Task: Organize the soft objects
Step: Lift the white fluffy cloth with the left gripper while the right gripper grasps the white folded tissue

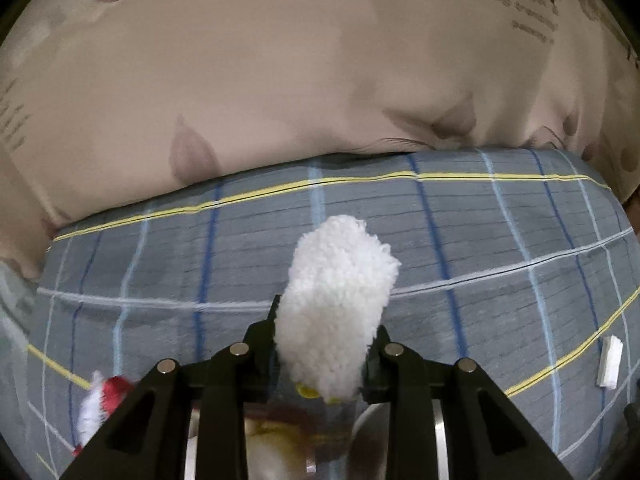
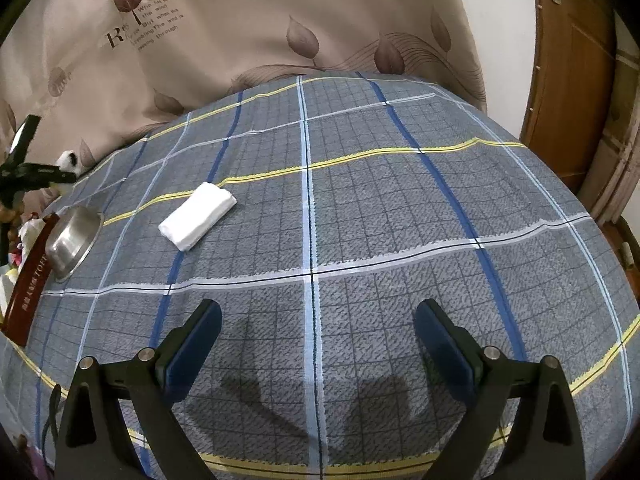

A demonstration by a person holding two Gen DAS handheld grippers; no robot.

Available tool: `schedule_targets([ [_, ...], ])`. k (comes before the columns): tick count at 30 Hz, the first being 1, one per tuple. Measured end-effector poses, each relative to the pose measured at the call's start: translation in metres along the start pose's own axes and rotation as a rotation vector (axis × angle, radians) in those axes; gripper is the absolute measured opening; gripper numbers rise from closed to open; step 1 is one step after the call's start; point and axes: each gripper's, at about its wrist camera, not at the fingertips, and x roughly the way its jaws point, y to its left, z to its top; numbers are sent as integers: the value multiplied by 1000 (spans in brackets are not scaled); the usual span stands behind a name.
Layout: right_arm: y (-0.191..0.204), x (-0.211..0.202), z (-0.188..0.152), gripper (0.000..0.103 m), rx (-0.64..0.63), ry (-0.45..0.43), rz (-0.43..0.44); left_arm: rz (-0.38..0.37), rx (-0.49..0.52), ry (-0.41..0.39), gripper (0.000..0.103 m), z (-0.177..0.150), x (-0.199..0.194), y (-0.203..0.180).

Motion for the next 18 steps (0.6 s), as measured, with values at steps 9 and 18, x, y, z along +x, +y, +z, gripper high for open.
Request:
schedule_targets([
  [9,4,6,5,100,-19,45,4,6,-26,-42,31,-28,-37,29],
  [18,46,16,43,92,39,78,160,-21,-41,-76,32,-45,-65,43],
])
